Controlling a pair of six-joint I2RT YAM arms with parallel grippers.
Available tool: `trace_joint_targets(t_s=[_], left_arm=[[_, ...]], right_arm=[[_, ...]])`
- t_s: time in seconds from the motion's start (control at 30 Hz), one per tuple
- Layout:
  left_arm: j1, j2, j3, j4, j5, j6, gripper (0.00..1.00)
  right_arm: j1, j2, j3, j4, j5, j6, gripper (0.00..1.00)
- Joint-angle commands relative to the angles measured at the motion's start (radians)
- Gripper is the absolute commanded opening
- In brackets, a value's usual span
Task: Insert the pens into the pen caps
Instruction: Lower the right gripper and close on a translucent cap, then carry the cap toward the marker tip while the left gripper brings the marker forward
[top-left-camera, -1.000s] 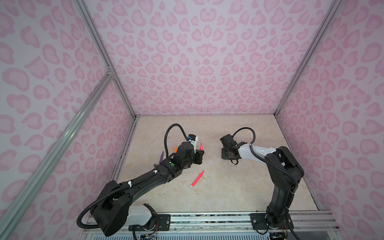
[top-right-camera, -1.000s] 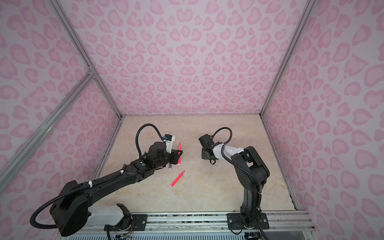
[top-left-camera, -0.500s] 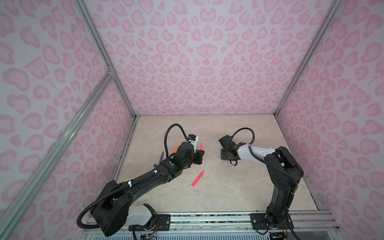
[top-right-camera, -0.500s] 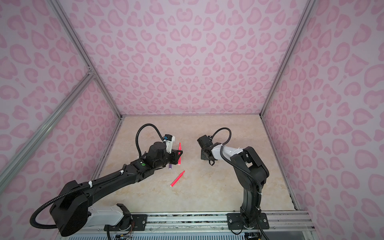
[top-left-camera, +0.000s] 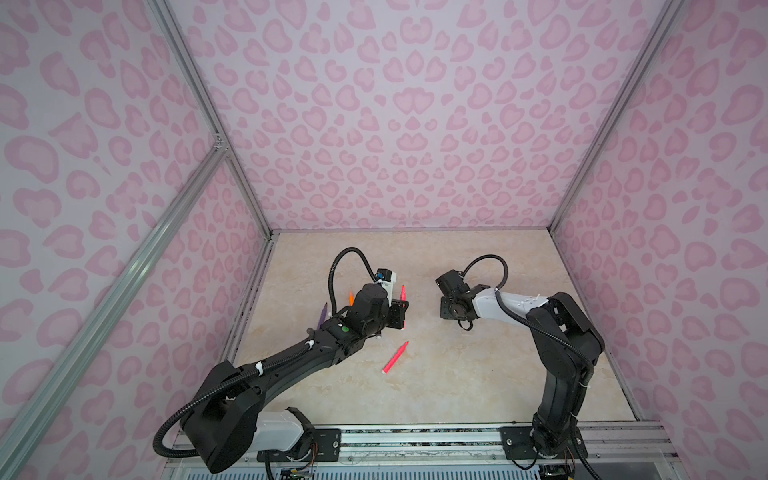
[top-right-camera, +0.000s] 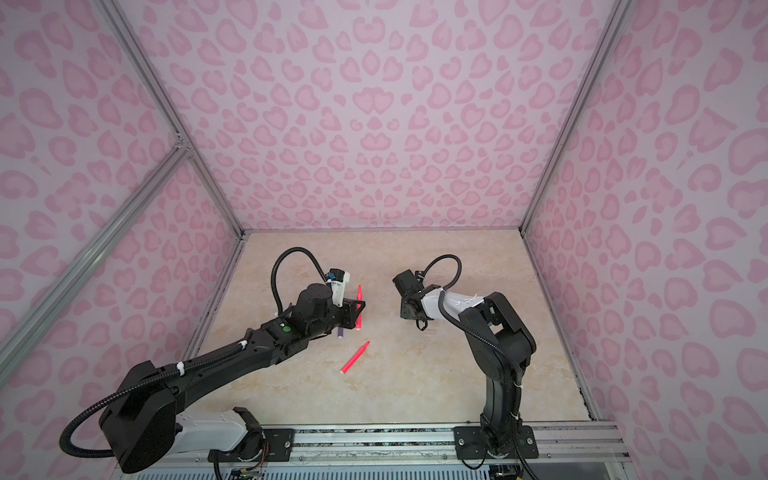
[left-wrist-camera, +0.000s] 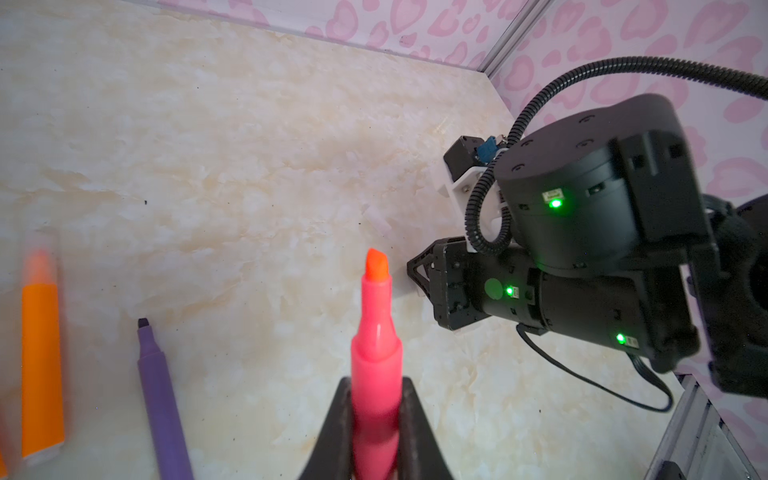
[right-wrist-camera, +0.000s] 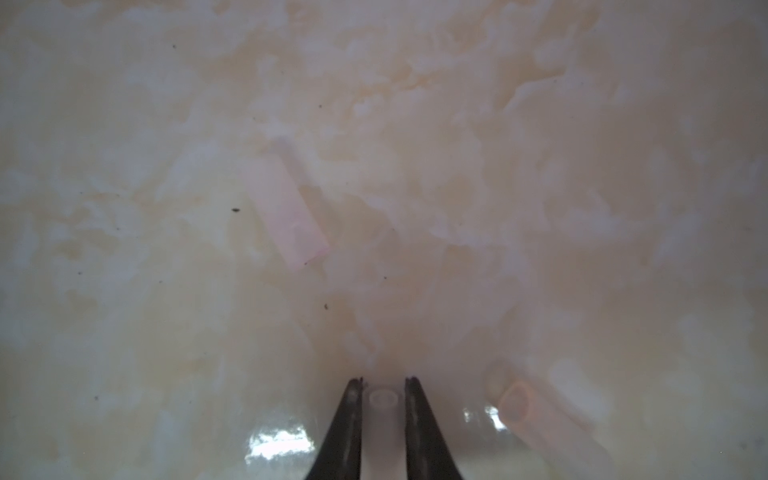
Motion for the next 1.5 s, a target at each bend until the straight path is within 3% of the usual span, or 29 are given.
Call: trace_joint_targets(t_s=[0.0,0.13,0.23,0.47,0.63,0.8,1.03,1.2,1.47], left_arm=[[0.000,-0.017,-0.002,0.043,0.061,0.013,0.03],[-0.034,-0.031,-0.008,0.085,0.135,0.056,0.03],[-0.113,-0.030,0.016,0.084,0.111,0.133,0.03],[-0.250,0.014,0.063,0.084,0.133,0.248,0.03],[-0.280,0.043,0.064,0.135,0.185,0.225,0.03],[-0.282,0.096,0.078,0.162,0.234,0.181,0.03],[-0.282,0.167,0.110,0.143,0.224,0.135,0.03],[-0.282,0.244,0.155,0.111,0.243,0.098,0.03],[-0.282,0.277,0.170,0.110,0.251,0.101,0.03]], right_arm=[[-0.005,-0.011,-0.024,-0.018,0.019,0.019,0.15],[-0.020,-0.082,-0.082,0.030,0.001,0.033,0.12],[-0.031,-0.186,-0.146,0.067,-0.004,0.043,0.09],[-0.036,-0.613,-0.355,0.161,-0.014,0.056,0.03],[-0.035,-0.955,-0.499,0.214,-0.034,0.087,0.03],[-0.021,-1.158,-0.611,0.321,-0.117,0.159,0.00],[-0.010,-1.230,-0.669,0.450,-0.157,0.199,0.00],[0.000,-1.219,-0.680,0.533,-0.218,0.174,0.00],[0.025,-1.137,-0.694,0.607,-0.198,0.176,0.00]])
